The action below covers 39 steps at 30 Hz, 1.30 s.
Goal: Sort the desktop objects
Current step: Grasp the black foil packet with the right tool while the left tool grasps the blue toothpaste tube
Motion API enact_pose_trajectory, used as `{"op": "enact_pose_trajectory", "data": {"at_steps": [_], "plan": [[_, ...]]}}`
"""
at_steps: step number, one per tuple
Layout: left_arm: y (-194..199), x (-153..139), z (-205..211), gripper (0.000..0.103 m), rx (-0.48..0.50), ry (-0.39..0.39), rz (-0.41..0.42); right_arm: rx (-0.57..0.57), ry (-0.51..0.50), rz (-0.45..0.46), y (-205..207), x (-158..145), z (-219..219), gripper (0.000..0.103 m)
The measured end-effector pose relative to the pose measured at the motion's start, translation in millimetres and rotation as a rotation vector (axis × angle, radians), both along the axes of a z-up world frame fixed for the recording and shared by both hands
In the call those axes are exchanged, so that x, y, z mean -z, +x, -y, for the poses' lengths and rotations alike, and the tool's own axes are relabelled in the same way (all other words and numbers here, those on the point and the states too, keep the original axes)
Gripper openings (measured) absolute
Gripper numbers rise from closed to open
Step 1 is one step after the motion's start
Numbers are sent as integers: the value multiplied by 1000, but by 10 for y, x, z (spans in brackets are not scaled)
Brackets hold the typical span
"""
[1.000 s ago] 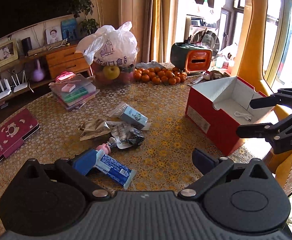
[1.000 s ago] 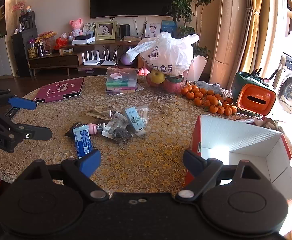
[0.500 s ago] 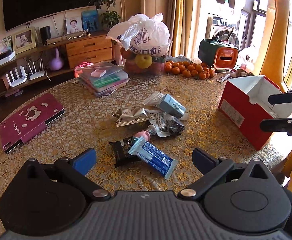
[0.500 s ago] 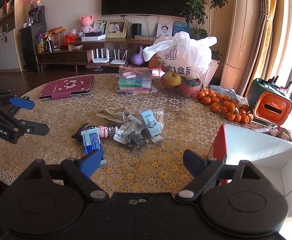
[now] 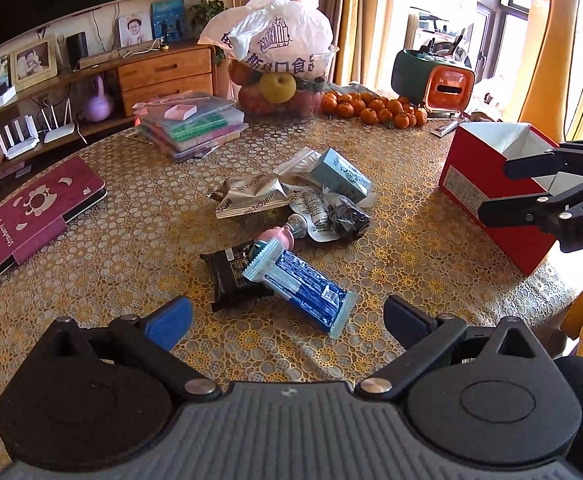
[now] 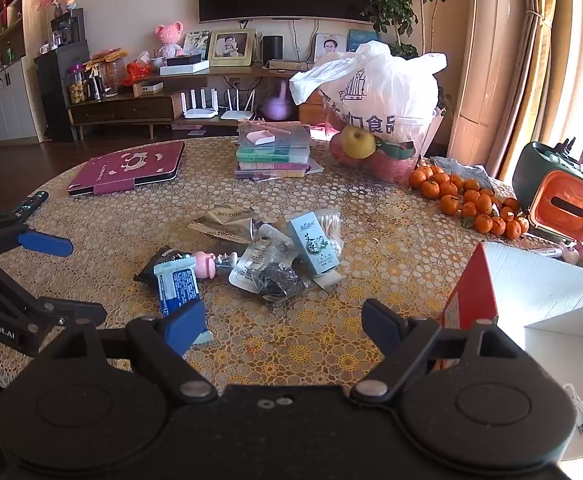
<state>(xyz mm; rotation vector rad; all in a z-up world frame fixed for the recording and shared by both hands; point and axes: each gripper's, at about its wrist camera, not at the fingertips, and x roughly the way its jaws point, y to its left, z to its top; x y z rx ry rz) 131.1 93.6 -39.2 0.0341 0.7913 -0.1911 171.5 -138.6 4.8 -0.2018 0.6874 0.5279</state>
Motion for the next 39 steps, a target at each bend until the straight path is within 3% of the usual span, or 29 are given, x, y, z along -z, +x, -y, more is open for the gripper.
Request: {"op": "enact_pose_trajectory", "data": {"at_steps": [8,24,34,39], "plan": [[122,179,117,102,8,-9,-31,-10,-5,-31,189,198,-106,84],[420,460,252,101,-79,-71,-90,-19,-11,-87,601,550,-267,80],[558,528,293,94,-138,-105,-83,-21,-10,-108,805,690,-383,79],[608,580,301,91,-153,-113,-90,-27,-10,-127,890,769,-430,73]]}}
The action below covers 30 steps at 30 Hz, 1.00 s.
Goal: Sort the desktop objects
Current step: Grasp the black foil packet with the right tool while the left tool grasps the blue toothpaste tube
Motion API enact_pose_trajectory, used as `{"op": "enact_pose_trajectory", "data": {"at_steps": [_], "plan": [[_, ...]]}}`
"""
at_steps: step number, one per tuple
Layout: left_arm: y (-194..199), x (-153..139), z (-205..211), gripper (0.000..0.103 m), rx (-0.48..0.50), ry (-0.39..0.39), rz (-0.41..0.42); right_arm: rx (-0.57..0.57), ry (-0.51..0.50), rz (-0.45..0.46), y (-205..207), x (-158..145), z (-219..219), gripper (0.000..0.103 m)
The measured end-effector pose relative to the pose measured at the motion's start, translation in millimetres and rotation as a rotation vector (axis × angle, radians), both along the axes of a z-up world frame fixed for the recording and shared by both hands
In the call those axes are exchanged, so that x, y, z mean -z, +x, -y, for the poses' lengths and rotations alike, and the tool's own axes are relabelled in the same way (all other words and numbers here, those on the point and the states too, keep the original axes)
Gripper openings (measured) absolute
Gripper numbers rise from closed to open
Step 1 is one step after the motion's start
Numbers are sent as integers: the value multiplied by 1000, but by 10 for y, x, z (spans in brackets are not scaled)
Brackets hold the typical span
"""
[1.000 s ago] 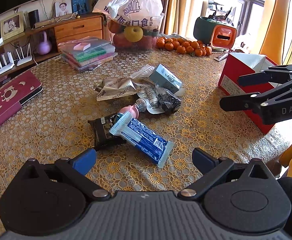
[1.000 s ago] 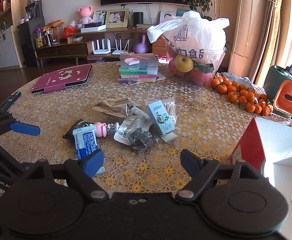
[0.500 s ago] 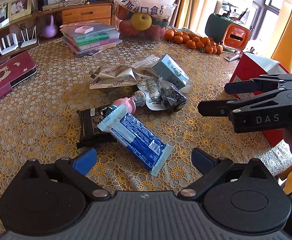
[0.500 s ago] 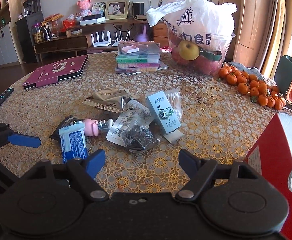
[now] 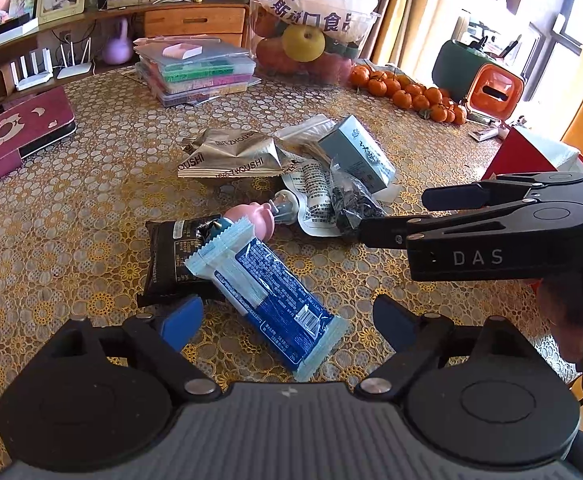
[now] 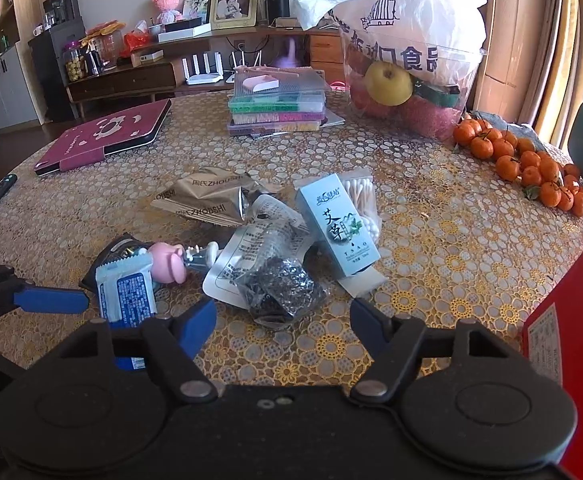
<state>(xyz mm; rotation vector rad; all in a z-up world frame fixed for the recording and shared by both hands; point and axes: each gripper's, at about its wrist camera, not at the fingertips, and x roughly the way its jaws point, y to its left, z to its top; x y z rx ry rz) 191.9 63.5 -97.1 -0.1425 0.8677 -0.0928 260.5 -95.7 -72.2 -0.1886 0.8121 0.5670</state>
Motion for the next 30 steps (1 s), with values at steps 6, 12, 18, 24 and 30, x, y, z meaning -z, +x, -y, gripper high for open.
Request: {"op": "enact_pose_trajectory", "data": {"at_steps": [6,12,18,24,30], "plan": [[39,58,-2,90,-18,1,-1,5,-4,-8,64,70,-51,70],[66,94,2,83,-23,-8,-8,2,0,-24,110,111,-63,65],[77,100,-18,72,-39,-22,1,8,-1,-36,142,139,-64,58],[90,113,-49,56,-57,-34,1,2,-4,-41,154,162,-82,48],[84,101,-47,40,-55,-48,6,3,-8,-37,152,167,-93,41]]}}
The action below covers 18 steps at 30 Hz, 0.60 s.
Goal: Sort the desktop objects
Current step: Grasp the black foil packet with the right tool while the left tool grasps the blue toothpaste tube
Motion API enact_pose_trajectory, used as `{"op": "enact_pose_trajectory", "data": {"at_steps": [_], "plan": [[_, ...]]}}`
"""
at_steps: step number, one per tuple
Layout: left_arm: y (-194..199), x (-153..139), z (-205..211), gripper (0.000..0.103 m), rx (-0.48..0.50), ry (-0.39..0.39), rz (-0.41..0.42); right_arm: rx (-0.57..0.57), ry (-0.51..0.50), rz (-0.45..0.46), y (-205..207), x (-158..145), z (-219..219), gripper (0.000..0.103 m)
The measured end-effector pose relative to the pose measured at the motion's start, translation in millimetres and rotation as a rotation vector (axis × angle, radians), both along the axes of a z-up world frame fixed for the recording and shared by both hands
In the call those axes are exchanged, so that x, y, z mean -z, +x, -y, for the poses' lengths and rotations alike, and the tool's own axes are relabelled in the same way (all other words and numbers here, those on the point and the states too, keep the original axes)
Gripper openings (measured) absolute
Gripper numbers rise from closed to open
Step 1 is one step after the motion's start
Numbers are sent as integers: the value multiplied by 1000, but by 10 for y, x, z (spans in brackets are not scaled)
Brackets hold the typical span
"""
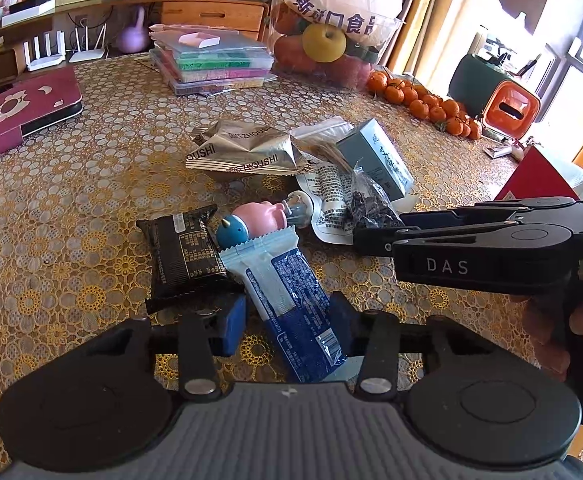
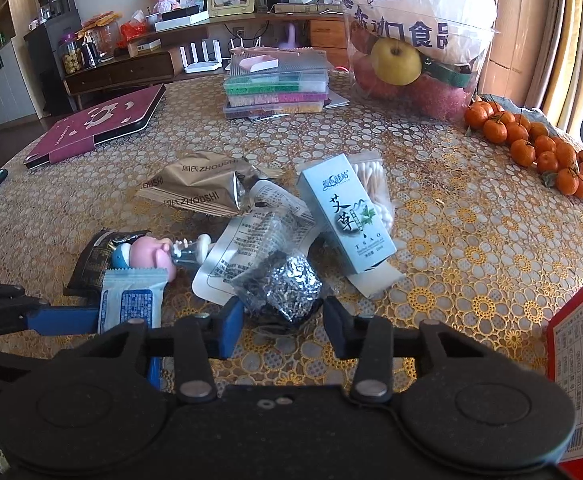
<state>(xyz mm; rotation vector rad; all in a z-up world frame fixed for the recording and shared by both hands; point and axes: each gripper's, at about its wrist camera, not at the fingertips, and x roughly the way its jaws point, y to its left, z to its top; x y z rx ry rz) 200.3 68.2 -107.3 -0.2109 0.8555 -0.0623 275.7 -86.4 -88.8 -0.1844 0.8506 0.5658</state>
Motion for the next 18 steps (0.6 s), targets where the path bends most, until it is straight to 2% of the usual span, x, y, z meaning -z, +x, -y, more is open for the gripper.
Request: {"op": "enact_pose_trajectory", "data": {"at_steps": [7,12,15,18], "plan": [[-21,-31,44,26,18,3,14,-2,-4,7,-38,-7,18,34],[-38,-46,84,21,32,5,24,7,1,6,-62,-11,59,28],[-65,-78,96,10,35,0,41,13,4,8,-86,-29,92,26],[-71,-99,128,8,49,0,44,18,7,11,-117,-51,122,25]]}}
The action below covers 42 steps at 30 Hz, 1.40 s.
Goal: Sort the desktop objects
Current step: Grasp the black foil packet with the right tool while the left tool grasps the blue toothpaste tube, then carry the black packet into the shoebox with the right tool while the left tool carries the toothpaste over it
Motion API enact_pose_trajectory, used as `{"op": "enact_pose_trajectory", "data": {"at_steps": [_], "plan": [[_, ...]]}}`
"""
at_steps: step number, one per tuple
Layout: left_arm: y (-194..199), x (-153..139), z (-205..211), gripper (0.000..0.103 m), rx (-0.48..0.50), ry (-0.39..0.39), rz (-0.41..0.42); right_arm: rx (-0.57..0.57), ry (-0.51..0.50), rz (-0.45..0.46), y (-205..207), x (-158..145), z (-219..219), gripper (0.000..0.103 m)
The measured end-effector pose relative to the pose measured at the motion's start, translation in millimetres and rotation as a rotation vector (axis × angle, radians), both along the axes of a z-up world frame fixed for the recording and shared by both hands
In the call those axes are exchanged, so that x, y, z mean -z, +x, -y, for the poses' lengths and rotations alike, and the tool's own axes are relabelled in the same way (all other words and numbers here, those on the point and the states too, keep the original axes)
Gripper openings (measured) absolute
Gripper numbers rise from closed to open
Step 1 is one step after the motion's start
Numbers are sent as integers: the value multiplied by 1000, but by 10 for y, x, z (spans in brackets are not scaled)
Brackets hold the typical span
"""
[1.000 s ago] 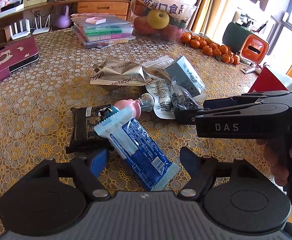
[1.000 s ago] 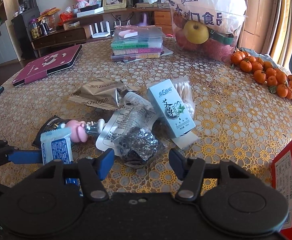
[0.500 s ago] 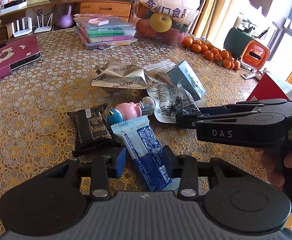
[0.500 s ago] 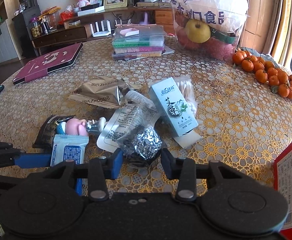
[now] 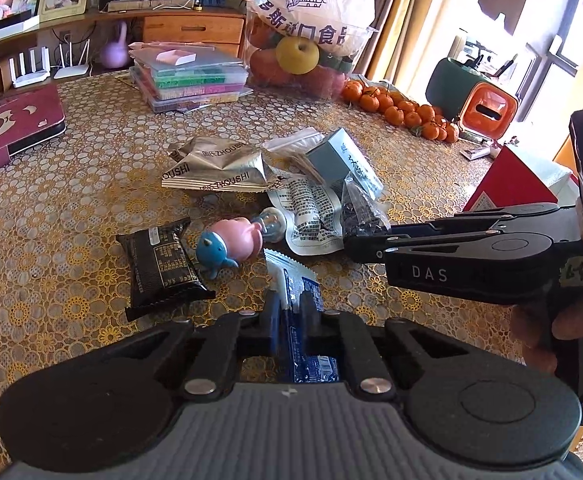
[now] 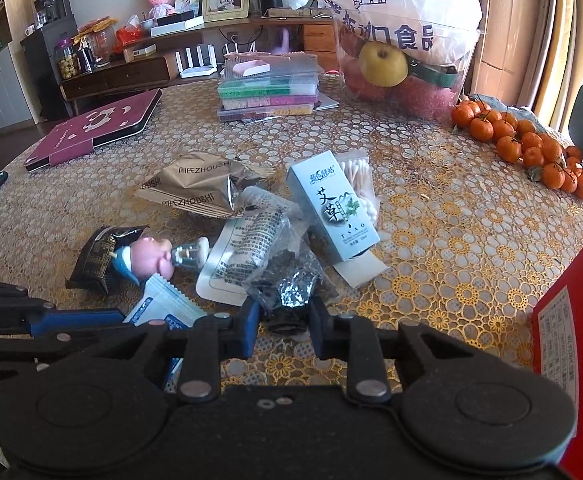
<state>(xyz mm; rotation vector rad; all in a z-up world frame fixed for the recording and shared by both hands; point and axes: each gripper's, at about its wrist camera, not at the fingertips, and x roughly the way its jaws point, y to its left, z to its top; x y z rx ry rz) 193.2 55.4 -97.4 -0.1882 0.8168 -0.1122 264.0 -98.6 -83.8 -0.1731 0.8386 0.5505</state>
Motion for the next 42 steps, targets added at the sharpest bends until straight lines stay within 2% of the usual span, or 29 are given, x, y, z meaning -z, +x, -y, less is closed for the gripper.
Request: {"op": "enact_pose_trajectory", "data": {"at_steps": [15,18,28,42], "plan": [[-156,-180,149,6,50,-13,41,7,41,47,-283,-274,239,24],[-185,-232,186,2,62,-10,49,7,48,57,-339,-340,287,24],[-204,-272,231,2,66,-10,43,25,59,74,-476,-461,471,24],[-254,-618,439,2,123,-24,94,49,67,121,-677,-748,790,24]]}}
